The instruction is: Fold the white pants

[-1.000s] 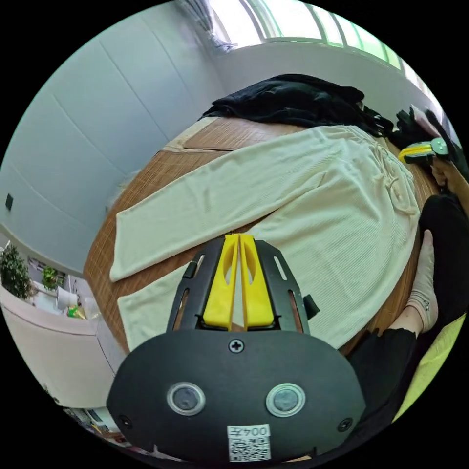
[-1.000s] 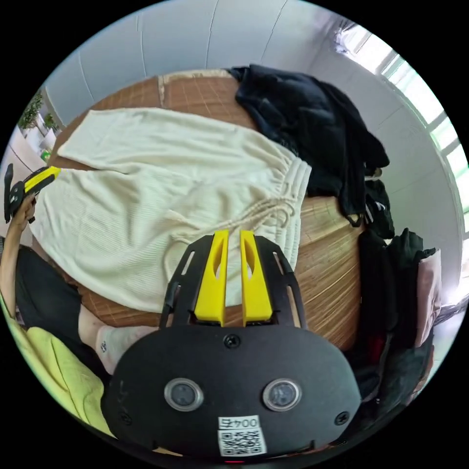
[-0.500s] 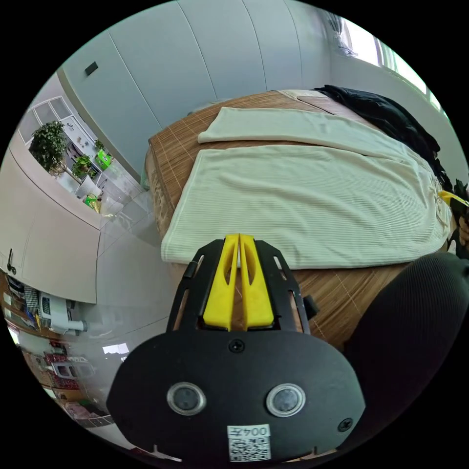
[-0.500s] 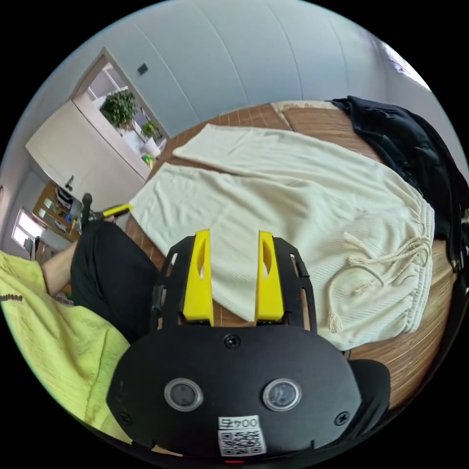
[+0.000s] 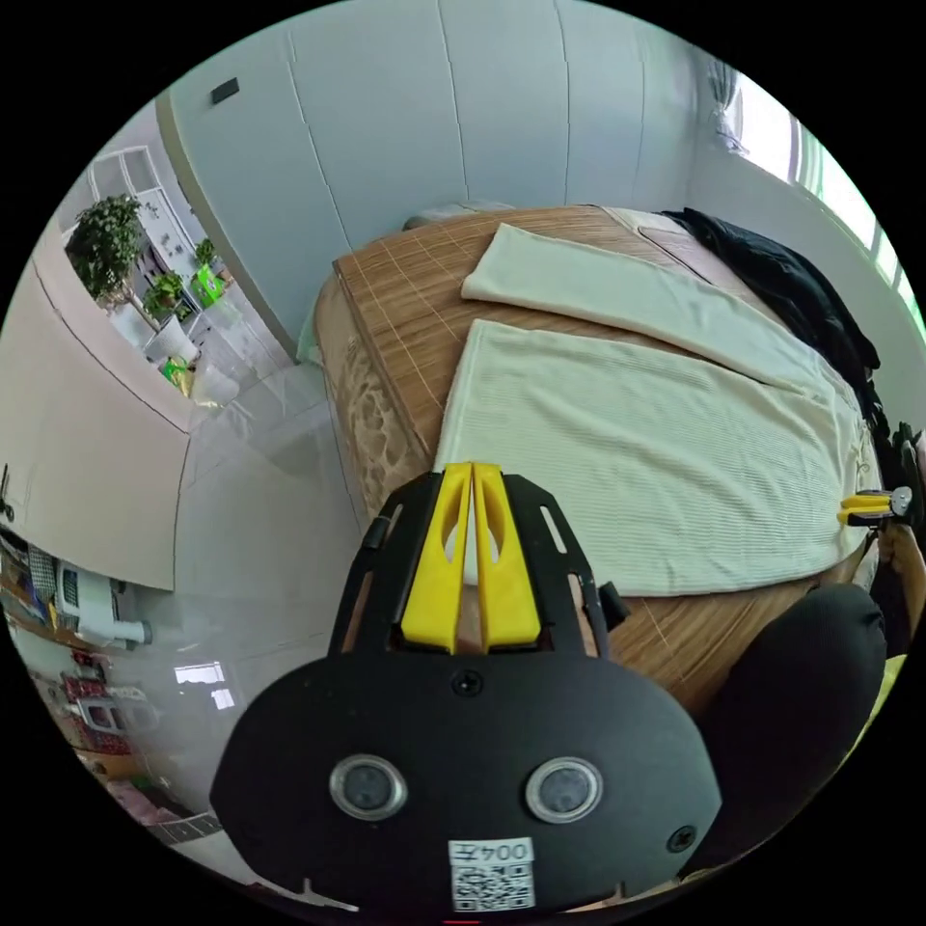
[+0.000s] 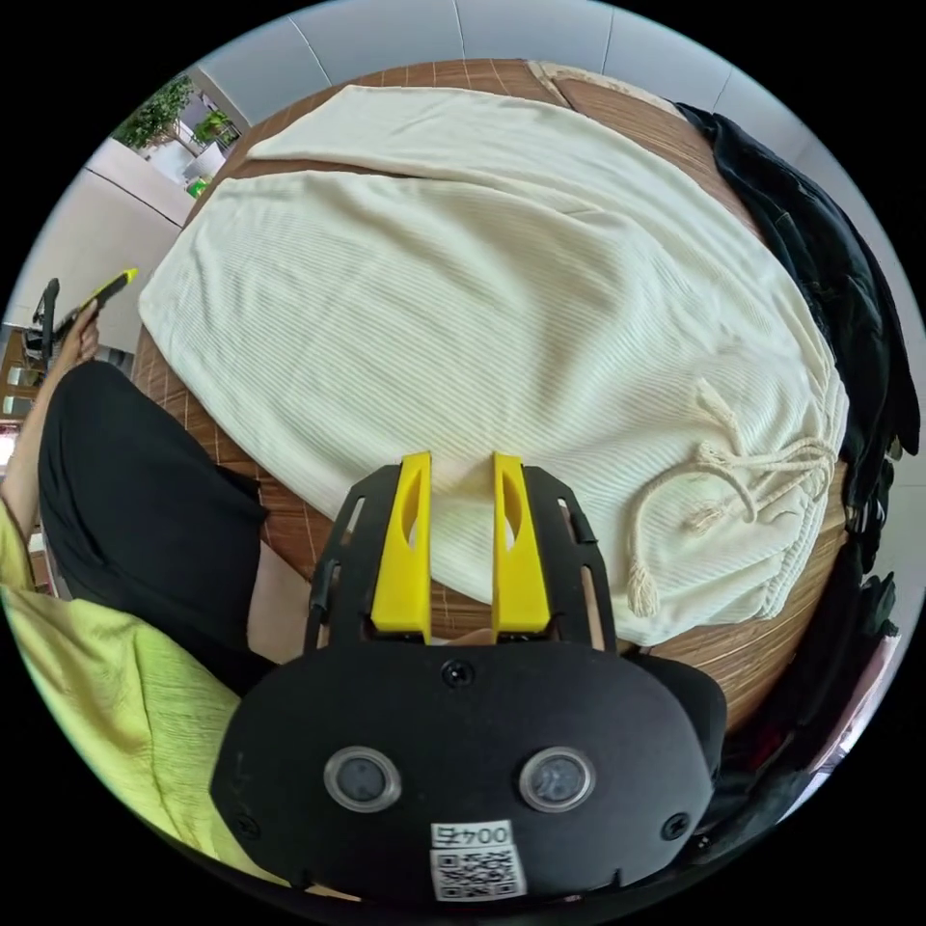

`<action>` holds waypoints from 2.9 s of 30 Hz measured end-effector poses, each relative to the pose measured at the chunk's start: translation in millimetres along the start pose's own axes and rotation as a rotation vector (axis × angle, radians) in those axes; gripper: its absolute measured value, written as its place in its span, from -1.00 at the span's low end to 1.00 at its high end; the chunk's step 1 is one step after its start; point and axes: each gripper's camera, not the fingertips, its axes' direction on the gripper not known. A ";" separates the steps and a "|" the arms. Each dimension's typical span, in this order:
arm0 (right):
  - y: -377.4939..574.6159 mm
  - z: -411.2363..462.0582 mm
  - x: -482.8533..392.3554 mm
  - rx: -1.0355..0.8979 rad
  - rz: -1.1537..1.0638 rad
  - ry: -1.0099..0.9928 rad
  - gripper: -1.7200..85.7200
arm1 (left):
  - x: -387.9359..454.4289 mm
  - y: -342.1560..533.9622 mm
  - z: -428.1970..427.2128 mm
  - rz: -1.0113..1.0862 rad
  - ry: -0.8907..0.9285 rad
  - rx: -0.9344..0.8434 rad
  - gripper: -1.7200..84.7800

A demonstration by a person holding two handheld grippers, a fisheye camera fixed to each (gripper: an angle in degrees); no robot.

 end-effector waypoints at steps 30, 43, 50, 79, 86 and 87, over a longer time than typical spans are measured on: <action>-40.6 -15.0 45.5 0.004 0.046 -0.110 -0.87 | 76.6 -146.7 122.7 0.594 -0.153 -0.405 -0.83; -44.3 -13.1 52.4 0.000 0.046 -0.099 -0.86 | 61.1 -138.9 111.9 0.483 -0.172 -0.341 -0.91; -43.9 -9.6 61.4 -0.007 0.065 -0.119 -0.86 | 69.1 -118.7 141.6 0.463 -0.249 -0.365 -0.85; -9.1 5.0 69.5 0.038 0.121 -0.167 -0.81 | 223.3 102.5 61.8 0.628 -0.419 -0.125 -0.85; -4.9 12.5 73.0 0.049 0.180 -0.276 -0.82 | 209.5 112.5 77.2 0.829 -0.591 -0.167 -0.77; -4.8 13.1 72.3 0.049 0.183 -0.280 -0.82 | 205.6 113.4 82.4 0.887 -0.607 -0.178 -0.76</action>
